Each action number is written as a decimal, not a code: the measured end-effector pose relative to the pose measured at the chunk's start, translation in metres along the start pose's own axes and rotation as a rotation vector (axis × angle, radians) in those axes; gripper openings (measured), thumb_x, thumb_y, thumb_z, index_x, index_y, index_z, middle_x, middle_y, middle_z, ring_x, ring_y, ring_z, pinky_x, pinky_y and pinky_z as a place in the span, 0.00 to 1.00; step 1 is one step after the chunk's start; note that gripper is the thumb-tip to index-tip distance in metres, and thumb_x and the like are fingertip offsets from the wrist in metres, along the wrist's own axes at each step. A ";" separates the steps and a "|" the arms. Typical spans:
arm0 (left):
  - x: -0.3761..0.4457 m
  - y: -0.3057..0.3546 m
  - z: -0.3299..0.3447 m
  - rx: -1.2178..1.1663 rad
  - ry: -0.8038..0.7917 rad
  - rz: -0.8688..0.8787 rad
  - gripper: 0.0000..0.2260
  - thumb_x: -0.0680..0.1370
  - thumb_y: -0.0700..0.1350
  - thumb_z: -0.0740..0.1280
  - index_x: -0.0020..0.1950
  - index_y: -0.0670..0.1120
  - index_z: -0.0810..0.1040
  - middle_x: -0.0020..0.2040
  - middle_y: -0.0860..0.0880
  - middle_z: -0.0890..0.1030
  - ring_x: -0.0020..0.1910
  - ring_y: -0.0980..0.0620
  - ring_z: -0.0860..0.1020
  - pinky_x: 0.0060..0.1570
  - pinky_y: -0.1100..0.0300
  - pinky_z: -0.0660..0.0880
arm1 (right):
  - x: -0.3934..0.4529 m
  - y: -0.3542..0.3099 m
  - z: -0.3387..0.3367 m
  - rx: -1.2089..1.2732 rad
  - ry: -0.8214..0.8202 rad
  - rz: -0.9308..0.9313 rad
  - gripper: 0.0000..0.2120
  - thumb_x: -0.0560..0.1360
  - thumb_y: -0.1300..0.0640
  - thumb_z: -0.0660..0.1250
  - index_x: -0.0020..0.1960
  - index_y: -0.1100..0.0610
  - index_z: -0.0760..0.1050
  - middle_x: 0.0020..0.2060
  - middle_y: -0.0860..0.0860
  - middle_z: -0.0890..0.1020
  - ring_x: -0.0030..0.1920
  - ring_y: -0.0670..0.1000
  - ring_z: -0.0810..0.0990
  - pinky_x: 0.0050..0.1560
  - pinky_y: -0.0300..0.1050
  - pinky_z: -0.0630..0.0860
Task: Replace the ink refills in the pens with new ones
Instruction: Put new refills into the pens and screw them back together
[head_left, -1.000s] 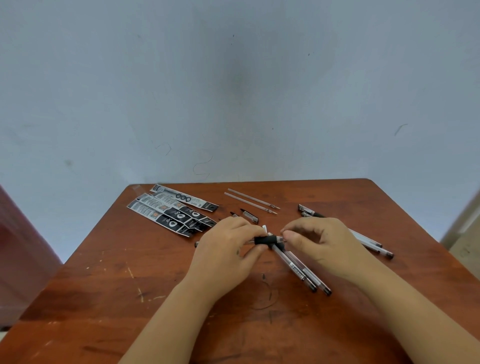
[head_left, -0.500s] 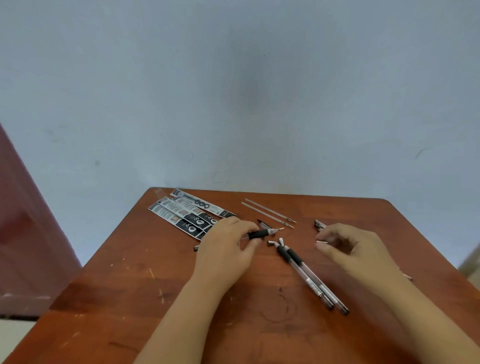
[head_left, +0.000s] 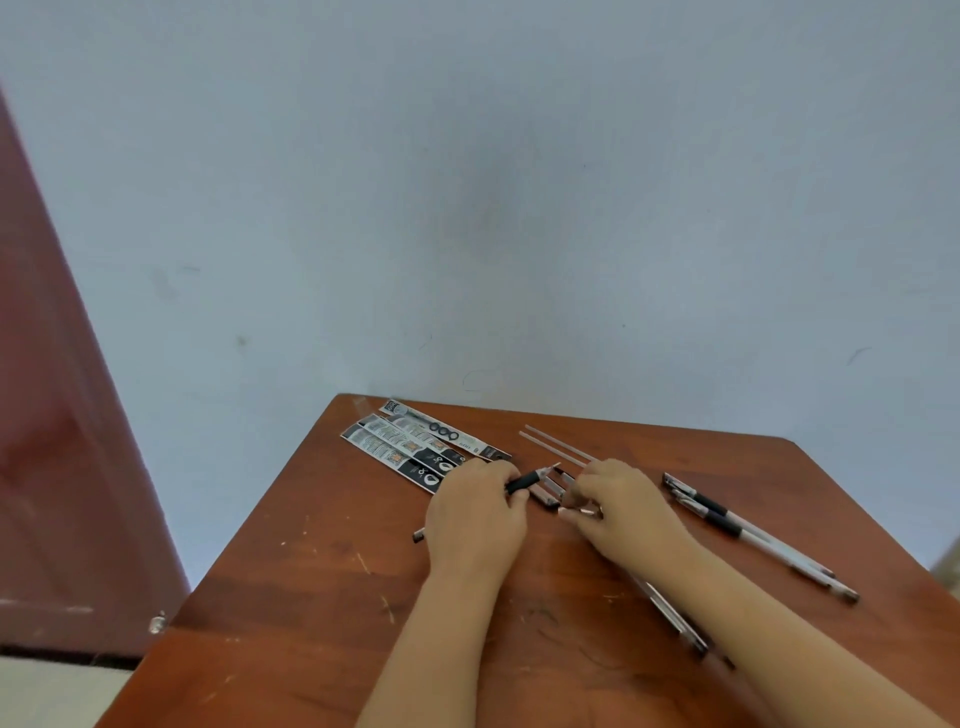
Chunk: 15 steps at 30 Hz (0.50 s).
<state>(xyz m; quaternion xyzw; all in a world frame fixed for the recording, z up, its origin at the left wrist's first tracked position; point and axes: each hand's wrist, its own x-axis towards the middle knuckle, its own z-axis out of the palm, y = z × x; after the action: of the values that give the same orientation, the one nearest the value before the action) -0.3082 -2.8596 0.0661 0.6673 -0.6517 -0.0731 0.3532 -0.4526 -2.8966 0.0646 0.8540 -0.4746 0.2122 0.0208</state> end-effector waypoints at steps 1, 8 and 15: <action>0.000 -0.001 0.000 -0.006 -0.001 -0.004 0.11 0.77 0.48 0.60 0.57 0.51 0.76 0.53 0.51 0.76 0.54 0.52 0.72 0.50 0.61 0.67 | 0.000 -0.001 0.003 -0.004 0.011 0.002 0.08 0.71 0.54 0.68 0.46 0.58 0.79 0.47 0.53 0.79 0.52 0.53 0.74 0.45 0.43 0.64; 0.001 -0.001 0.003 0.014 -0.035 0.005 0.11 0.78 0.48 0.59 0.57 0.50 0.76 0.53 0.49 0.76 0.54 0.51 0.72 0.51 0.59 0.68 | 0.003 0.000 0.006 -0.114 -0.074 0.061 0.12 0.72 0.48 0.64 0.51 0.52 0.78 0.47 0.46 0.72 0.56 0.49 0.69 0.45 0.40 0.56; 0.000 -0.001 0.006 0.033 -0.051 0.005 0.11 0.78 0.49 0.59 0.58 0.51 0.75 0.53 0.50 0.76 0.54 0.52 0.72 0.50 0.61 0.68 | -0.005 0.004 0.008 -0.138 -0.008 0.021 0.12 0.59 0.50 0.77 0.38 0.53 0.80 0.35 0.48 0.77 0.40 0.52 0.78 0.36 0.42 0.63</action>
<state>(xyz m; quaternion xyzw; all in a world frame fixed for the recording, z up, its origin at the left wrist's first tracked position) -0.3106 -2.8618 0.0614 0.6692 -0.6634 -0.0785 0.3254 -0.4552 -2.8964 0.0542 0.8463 -0.4972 0.1757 0.0752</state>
